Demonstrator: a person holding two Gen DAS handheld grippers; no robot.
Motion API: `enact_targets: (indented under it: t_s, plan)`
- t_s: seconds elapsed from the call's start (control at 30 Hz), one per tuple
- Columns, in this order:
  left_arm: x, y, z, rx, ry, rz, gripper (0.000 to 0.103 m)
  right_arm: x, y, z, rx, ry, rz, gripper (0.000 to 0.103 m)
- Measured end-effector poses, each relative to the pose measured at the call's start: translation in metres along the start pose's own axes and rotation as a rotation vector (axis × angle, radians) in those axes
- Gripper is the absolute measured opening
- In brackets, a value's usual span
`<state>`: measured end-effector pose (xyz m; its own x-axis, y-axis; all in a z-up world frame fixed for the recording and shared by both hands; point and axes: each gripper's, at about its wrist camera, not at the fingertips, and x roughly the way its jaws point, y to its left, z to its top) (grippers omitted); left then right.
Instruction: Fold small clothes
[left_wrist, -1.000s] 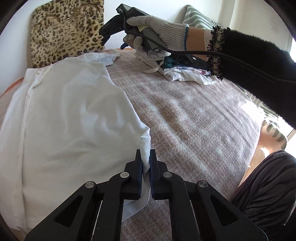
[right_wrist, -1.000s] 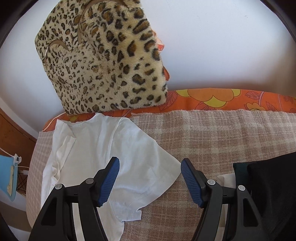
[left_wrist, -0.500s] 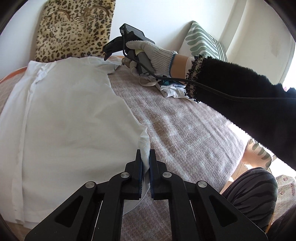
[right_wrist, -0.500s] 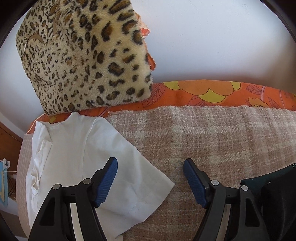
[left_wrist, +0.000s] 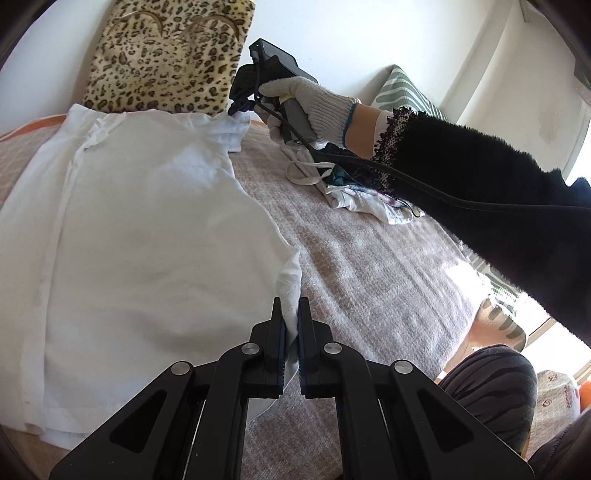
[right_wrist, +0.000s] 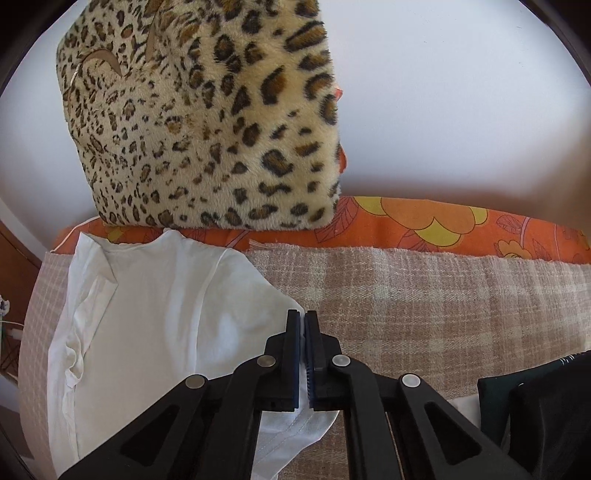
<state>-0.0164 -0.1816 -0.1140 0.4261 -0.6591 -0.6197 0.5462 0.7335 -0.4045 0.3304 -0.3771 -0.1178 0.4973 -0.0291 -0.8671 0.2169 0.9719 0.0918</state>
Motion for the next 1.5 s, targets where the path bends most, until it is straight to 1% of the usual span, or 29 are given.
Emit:
enact_targets:
  t_s: [0.23,0.43,0.57,0.73,0.83,0.97,1.1,1.23,1.3,1.33,1.37,1.4,1.43,1.47,1.5]
  plan:
    - [-0.019,0.018,-0.003,-0.068,-0.052,0.006,0.004,-0.022,0.034,0.02,-0.024,-0.028,0.002,0.0]
    - [-0.037,0.041,-0.011,-0.129,-0.093,0.025,0.004,-0.033,0.086,0.037,-0.084,-0.048,0.006,0.0]
    - [-0.045,0.052,-0.018,-0.158,-0.111,0.04,0.004,-0.03,0.123,0.042,-0.129,-0.052,-0.004,0.0]
    - [-0.049,0.068,-0.031,-0.213,-0.121,0.05,0.004,-0.015,0.173,0.038,-0.199,-0.044,-0.027,0.0]
    - [-0.05,0.078,-0.038,-0.252,-0.125,0.056,0.004,0.0,0.203,0.033,-0.253,-0.031,-0.047,0.0]
    - [-0.05,0.085,-0.042,-0.279,-0.123,0.066,0.004,0.022,0.234,0.027,-0.309,-0.011,-0.074,0.0]
    - [-0.05,0.086,-0.045,-0.281,-0.128,0.081,0.004,0.041,0.253,0.02,-0.342,0.009,-0.086,0.0]
    - [-0.049,0.089,-0.047,-0.275,-0.12,0.096,0.004,0.056,0.264,0.016,-0.355,0.023,-0.1,0.0]
    - [-0.048,0.088,-0.046,-0.264,-0.087,0.102,0.004,0.064,0.264,0.017,-0.354,0.043,-0.111,0.001]
    - [-0.049,0.088,-0.046,-0.262,-0.075,0.109,0.008,0.067,0.264,0.017,-0.352,0.062,-0.112,0.002]
    - [-0.052,0.087,-0.047,-0.254,-0.067,0.111,0.012,0.068,0.262,0.019,-0.345,0.071,-0.114,0.01]
    - [-0.057,0.086,-0.047,-0.239,-0.067,0.114,0.012,0.065,0.26,0.022,-0.33,0.064,-0.123,0.035]
    - [-0.063,0.084,-0.048,-0.217,-0.07,0.124,0.013,0.059,0.257,0.024,-0.316,0.042,-0.121,0.045]
    - [-0.071,0.083,-0.049,-0.192,-0.077,0.135,0.013,0.051,0.255,0.028,-0.305,0.019,-0.113,0.051]
    - [-0.08,0.082,-0.049,-0.169,-0.088,0.156,0.013,0.044,0.251,0.032,-0.29,0.002,-0.1,0.051]
